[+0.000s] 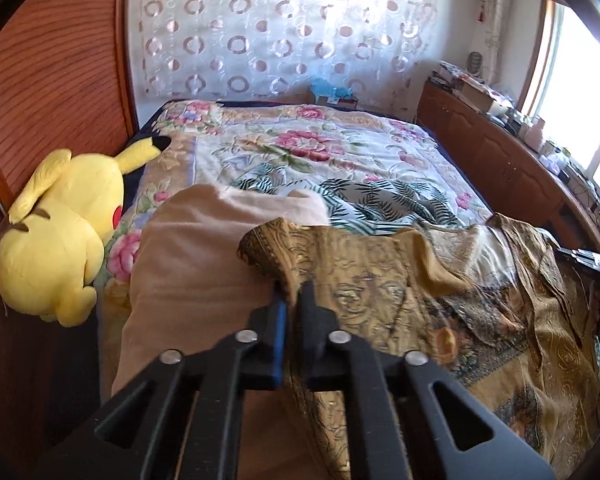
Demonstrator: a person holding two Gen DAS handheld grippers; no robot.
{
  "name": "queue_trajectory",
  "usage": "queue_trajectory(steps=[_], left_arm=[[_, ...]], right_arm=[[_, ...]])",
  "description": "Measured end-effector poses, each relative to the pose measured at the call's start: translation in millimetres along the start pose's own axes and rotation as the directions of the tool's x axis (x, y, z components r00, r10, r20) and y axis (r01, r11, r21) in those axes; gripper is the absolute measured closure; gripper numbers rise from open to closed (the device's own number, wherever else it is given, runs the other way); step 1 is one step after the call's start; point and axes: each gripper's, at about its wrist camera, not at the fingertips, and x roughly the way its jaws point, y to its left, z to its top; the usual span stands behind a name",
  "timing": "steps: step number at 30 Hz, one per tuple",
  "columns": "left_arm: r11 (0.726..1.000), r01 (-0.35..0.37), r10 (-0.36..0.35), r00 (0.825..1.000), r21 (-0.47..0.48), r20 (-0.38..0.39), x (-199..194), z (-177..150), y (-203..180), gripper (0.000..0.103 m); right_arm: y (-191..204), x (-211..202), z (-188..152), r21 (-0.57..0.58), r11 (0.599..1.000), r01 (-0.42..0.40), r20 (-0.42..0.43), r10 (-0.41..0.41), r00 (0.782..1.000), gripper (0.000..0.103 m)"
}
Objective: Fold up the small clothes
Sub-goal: 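Grasp the shirt hem with both grippers and lift it toward the collar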
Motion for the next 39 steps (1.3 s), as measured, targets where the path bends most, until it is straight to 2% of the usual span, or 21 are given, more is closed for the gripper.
queue_trajectory(steps=[2,5,6,7,11,15,18,23,31,36,39], left_arm=[[1.000,0.006,-0.007,1.000,0.020,0.021,-9.3,-0.3,-9.0,0.099],[0.999,0.021,-0.023,0.999,0.044,0.047,-26.0,-2.4,-22.9,0.099],[0.998,0.030,-0.032,0.998,0.051,0.053,-30.8,-4.0,-27.4,0.099],[0.998,0.038,-0.041,0.997,0.057,0.059,-35.8,-5.8,-32.0,0.099],[0.995,0.062,-0.069,0.994,0.081,0.079,-55.7,-16.5,-47.6,0.099],[0.989,0.088,-0.099,0.991,0.119,0.090,-73.8,-34.6,-66.2,0.099],[0.986,0.116,-0.128,0.987,0.123,0.100,-88.4,-50.7,-73.0,0.099],[0.986,0.119,-0.134,0.983,0.118,0.124,-115.3,-83.7,-74.6,0.100],[0.993,0.105,-0.110,0.984,0.045,0.141,-151.7,-143.0,-52.5,0.100],[0.995,0.100,-0.099,0.983,0.001,0.153,-175.8,-162.6,-35.4,0.100],[0.994,0.105,-0.100,0.981,-0.017,0.165,-191.4,-171.0,-29.0,0.100]], right_arm=[[2.0,0.9,3.2,-0.006,1.000,-0.004,-0.019,0.004,1.000,0.087],[8.7,1.9,8.2,-0.037,0.999,0.027,-0.049,-0.029,0.998,0.087],[10.5,1.5,9.9,-0.050,0.998,0.024,-0.055,-0.026,0.998,0.096],[14.9,-0.7,11.1,-0.071,0.997,0.015,-0.057,-0.019,0.998,0.100],[28.5,-30.7,10.3,-0.072,0.997,-0.005,0.034,0.008,0.999,0.101],[47.1,-72.1,-1.8,-0.069,0.997,-0.031,0.135,0.040,0.990,0.102],[59.1,-104.3,-22.6,-0.069,0.996,-0.061,0.190,0.073,0.979,0.102],[72.3,-147.7,-70.3,-0.077,0.994,-0.078,0.242,0.095,0.966,0.102],[54.7,-198.2,-172.7,-0.011,0.996,-0.094,0.227,0.094,0.969,0.102],[37.3,-231.5,-209.5,0.049,0.994,-0.098,0.228,0.084,0.970,0.102],[39.7,-254.9,-221.8,0.042,0.995,-0.093,0.220,0.082,0.972,0.102]])
